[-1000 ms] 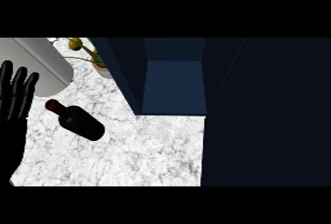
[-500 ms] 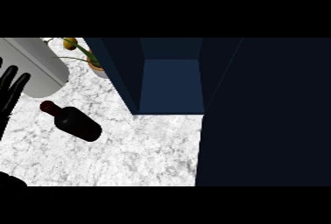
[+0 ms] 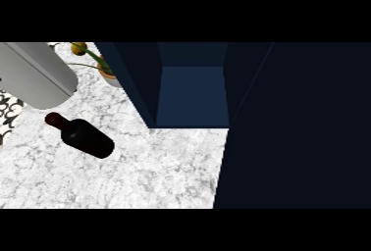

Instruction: Pick up the wine, place it into the cabinet and close the cabinet

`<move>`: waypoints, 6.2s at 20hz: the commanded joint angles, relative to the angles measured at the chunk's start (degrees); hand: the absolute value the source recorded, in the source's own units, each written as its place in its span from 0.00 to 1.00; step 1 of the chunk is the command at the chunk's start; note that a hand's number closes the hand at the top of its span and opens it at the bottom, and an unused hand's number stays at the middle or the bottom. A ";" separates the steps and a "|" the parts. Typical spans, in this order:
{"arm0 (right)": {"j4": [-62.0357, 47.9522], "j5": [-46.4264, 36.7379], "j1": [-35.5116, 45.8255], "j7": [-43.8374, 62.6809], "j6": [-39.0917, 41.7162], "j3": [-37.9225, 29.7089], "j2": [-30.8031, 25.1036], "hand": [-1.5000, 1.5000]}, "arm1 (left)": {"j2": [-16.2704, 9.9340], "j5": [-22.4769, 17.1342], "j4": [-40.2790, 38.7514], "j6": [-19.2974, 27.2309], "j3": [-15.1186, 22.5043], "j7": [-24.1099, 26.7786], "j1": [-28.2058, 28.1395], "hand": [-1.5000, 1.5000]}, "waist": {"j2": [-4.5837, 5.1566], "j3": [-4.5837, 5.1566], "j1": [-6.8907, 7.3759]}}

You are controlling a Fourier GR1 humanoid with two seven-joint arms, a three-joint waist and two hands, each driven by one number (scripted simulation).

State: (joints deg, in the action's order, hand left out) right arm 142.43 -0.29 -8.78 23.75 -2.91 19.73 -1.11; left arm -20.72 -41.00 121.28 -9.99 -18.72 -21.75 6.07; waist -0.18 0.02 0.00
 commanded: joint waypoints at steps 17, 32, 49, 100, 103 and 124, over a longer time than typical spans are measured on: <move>8.04 -10.14 7.54 12.87 -10.09 8.05 -3.84 0.00 | 0.25 3.07 0.18 2.90 0.51 -4.41 -0.40 0.00 | 0.00 0.05 -0.33; 10.10 -14.13 10.64 18.23 -16.63 14.04 -7.73 0.00 | 3.38 10.86 -15.96 -4.92 1.22 7.59 -0.65 0.00 | -0.04 0.10 -1.09; 12.22 -14.91 13.13 20.05 -22.04 15.58 -13.16 0.00 | 7.05 23.58 -31.68 -9.26 1.97 25.04 -4.00 0.00 | -0.17 0.12 -1.18; 8.74 -16.15 15.18 15.49 -32.92 22.65 -21.05 0.00 | 2.30 34.72 -96.43 -23.28 0.06 64.36 15.44 1.00 | -0.01 0.16 -1.59; 9.68 -17.46 13.13 14.84 -33.51 26.27 -21.82 0.00 | 2.09 34.97 -97.58 -22.96 0.46 63.61 16.82 1.00 | -0.07 0.16 -1.82; 9.40 -14.46 13.33 12.81 -36.48 24.14 -25.29 0.00 | 14.98 37.89 -78.74 -12.17 10.19 67.42 4.05 1.00 | -0.66 -0.02 -0.48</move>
State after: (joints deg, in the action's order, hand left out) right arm 143.25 -7.66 7.34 34.16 -38.55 40.35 -25.90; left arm -8.64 -2.78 39.14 -18.91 -11.19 48.02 14.12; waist -0.85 -0.32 -0.53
